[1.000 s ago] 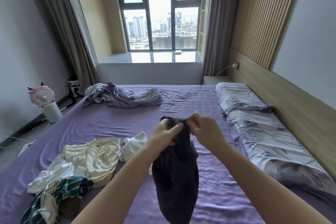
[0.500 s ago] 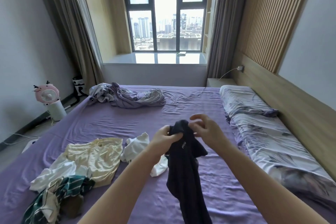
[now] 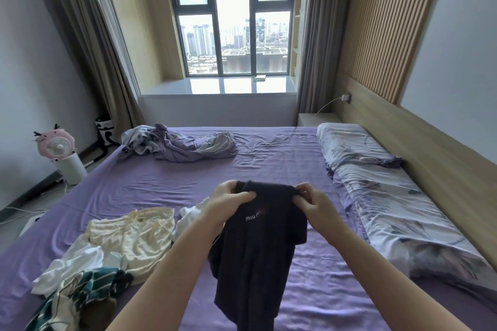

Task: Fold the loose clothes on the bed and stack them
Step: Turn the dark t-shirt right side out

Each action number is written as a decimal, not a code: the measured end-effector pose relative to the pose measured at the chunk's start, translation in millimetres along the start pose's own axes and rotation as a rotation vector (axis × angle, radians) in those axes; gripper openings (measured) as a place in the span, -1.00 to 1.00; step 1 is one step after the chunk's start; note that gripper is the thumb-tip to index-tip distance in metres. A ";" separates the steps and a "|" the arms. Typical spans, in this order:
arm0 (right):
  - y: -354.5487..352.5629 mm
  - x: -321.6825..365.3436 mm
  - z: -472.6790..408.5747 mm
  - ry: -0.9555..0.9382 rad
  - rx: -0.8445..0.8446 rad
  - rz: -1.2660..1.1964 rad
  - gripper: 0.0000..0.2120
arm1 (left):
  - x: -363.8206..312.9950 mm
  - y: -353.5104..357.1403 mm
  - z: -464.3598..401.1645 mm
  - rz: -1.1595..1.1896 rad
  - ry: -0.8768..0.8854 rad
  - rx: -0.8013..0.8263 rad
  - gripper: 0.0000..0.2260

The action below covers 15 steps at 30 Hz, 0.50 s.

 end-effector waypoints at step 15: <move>1.1 40.5 -8.8 -0.214 -0.027 0.184 -0.80 | -8.0 -6.5 -5.4 0.079 0.078 -0.036 -0.84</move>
Point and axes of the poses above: each hand's wrist, its own z-axis away from the middle knuckle, its own y-axis out of the palm, x = y × z, the point moved 5 cm from there along -z, towards the middle knuckle, and after that the axes turned 5 degrees about z, right-handed, at the moved point
